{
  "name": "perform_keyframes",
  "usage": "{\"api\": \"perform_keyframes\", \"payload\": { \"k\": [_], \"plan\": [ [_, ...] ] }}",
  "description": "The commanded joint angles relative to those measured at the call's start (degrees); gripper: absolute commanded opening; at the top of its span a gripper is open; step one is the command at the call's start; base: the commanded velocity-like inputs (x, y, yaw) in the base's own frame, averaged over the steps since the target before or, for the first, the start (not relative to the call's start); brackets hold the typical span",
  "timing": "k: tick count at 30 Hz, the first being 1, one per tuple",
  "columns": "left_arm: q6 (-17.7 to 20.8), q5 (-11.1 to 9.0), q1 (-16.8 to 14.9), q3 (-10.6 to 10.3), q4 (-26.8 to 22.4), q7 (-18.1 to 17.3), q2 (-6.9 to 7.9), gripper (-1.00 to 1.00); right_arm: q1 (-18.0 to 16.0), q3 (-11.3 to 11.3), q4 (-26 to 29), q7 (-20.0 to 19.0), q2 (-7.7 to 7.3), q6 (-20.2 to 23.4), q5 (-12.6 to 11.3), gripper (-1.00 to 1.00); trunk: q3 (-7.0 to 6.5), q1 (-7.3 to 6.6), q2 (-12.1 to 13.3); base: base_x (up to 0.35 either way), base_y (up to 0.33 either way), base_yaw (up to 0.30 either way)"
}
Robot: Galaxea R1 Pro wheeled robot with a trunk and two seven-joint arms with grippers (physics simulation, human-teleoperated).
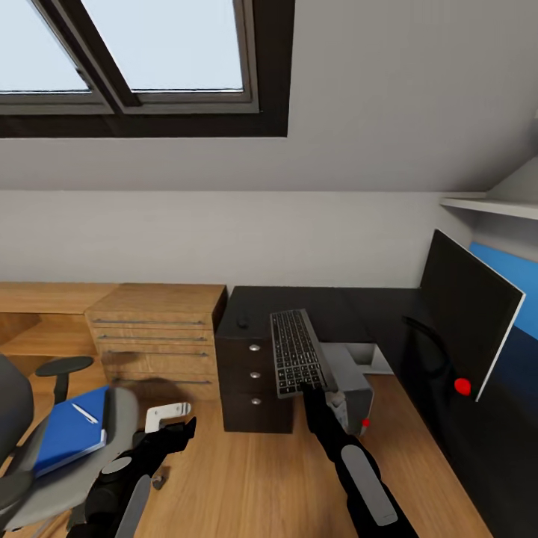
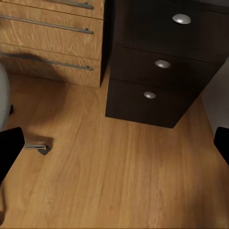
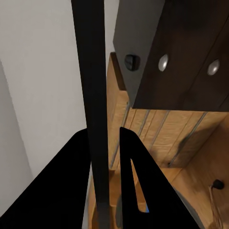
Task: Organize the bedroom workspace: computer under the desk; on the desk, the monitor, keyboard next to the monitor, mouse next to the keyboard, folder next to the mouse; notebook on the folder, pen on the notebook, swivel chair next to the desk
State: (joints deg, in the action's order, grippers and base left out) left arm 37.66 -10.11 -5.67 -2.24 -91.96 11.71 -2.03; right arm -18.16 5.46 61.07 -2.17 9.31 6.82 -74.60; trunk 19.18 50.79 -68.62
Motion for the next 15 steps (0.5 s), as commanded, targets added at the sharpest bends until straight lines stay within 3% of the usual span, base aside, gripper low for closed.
{"api": "perform_keyframes", "payload": {
  "k": [1, 3, 8, 15],
  "plan": [
    [0.2, -0.6, 0.0, 0.0, -0.1, 0.5, 0.01, 1.00, 0.0, -0.1, 0.0, 0.0, 0.04, 0.2, -0.7, -1.00, 0.07, 0.04, 0.0, 0.326, 0.103, 0.000],
    [0.2, -0.6, 0.0, 0.0, -0.1, 0.5, 0.01, 1.00, 0.0, -0.1, -0.2, 0.0, 0.07, 0.3, -1.1, -1.00, 0.07, 0.04, 0.0, 0.326, 0.105, 0.000],
    [0.2, -0.6, 0.0, -0.1, -0.1, 0.5, -0.06, 1.00, 0.0, -0.2, -1.9, -0.2, 0.09, 0.1, -4.8, -1.00, 0.07, 0.04, 0.0, 0.326, 0.106, 0.000],
    [0.3, -0.6, 0.0, -0.1, -0.1, 0.4, -0.08, 1.00, 0.0, -0.1, -2.5, -1.5, 0.09, -0.7, -6.1, -1.00, 0.07, 0.04, 0.0, 0.326, 0.108, 0.000]
  ]
}}
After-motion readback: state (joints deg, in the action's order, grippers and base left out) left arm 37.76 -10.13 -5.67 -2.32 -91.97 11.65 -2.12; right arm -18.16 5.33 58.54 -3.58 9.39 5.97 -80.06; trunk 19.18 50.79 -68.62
